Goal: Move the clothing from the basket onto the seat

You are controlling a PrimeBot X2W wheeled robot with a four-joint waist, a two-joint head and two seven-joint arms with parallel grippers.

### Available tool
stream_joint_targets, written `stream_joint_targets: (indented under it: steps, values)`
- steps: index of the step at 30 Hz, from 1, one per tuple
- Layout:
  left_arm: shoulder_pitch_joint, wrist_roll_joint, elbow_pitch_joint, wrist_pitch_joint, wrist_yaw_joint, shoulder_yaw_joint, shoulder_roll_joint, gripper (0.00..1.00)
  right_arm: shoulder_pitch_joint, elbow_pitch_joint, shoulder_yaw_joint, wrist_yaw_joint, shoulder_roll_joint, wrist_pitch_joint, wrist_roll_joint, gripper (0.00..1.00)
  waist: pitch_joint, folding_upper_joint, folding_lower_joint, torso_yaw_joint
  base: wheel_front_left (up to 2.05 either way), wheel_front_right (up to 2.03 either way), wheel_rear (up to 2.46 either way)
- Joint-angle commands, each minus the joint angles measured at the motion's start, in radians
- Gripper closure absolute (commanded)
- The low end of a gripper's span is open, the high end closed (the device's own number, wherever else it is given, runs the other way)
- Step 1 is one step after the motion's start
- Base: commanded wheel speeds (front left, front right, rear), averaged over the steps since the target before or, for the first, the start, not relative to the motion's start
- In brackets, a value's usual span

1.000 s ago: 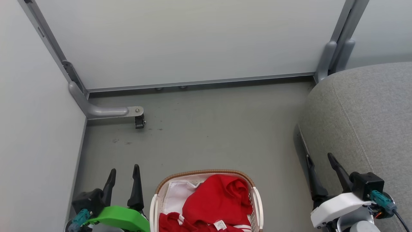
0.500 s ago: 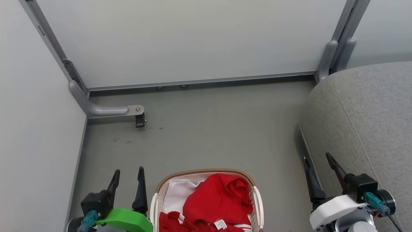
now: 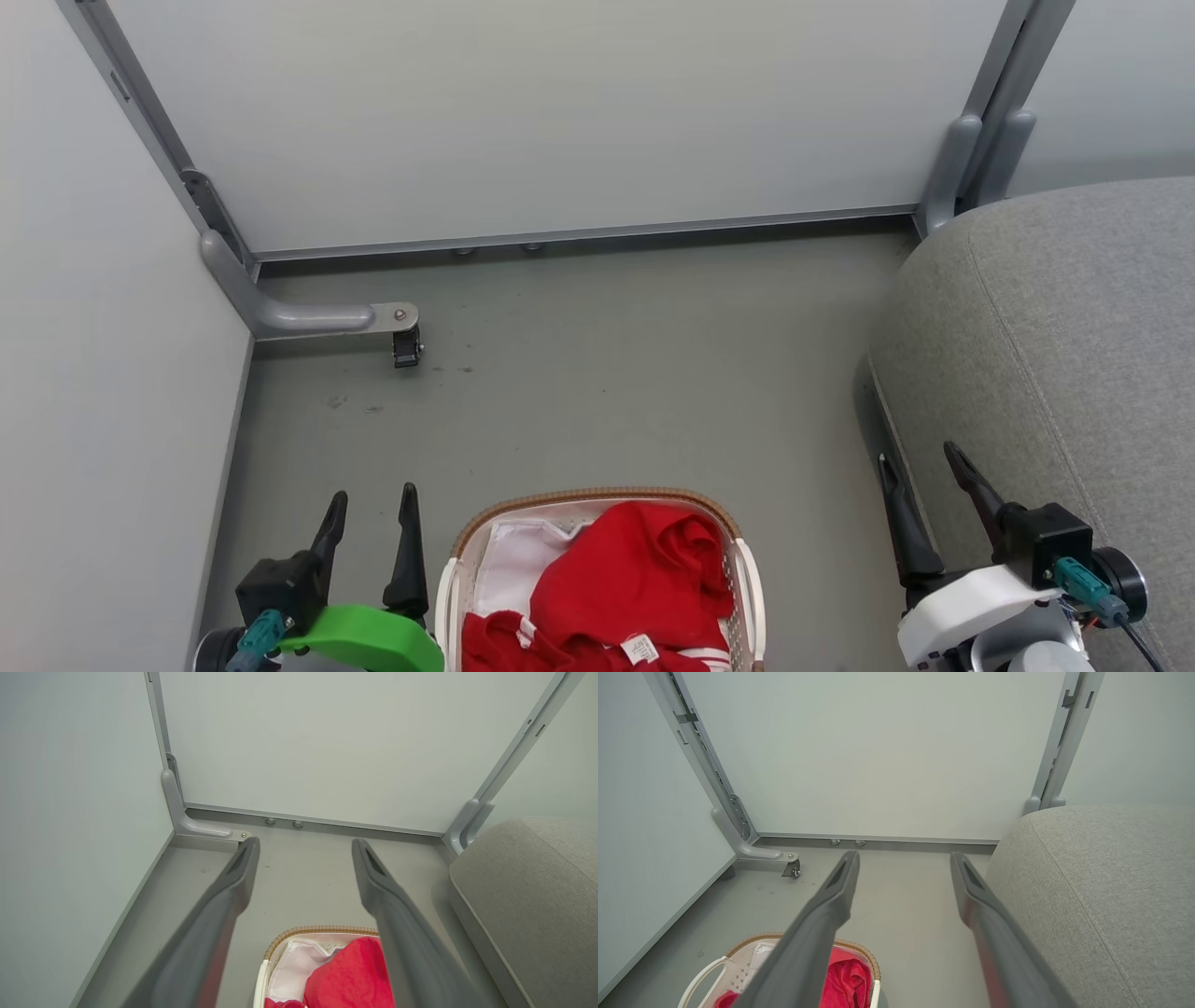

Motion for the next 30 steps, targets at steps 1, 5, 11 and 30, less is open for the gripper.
stream_joint_targets:
  steps: [1,5,11,30]
  values:
    - [-0.012,-0.007,0.003,-0.001,0.005,0.001,0.006,0.00,-0.005,0.003,-0.001,0.000,-0.006,-0.005,-0.006,0.00,0.000,-0.0001,0.0000,0.000,0.00,0.00,0.00]
    - [-0.013,-0.009,0.003,-0.001,0.004,0.003,0.006,0.00,-0.006,0.002,-0.002,0.000,-0.006,-0.005,-0.007,0.00,0.002,-0.0001,0.0000,-0.001,0.00,0.00,0.00]
    - [-0.015,-0.010,0.003,-0.001,0.005,0.003,0.006,0.00,-0.007,-0.001,-0.004,0.000,-0.006,-0.005,-0.006,0.00,0.005,-0.0001,0.0000,-0.001,0.00,0.00,0.00]
    - [-0.179,0.063,0.123,-0.001,-0.047,-0.176,0.006,0.00,-0.113,-0.037,-0.059,0.000,-0.006,-0.003,-0.014,0.00,0.194,-0.0001,0.0000,-0.034,0.00,0.00,0.00]
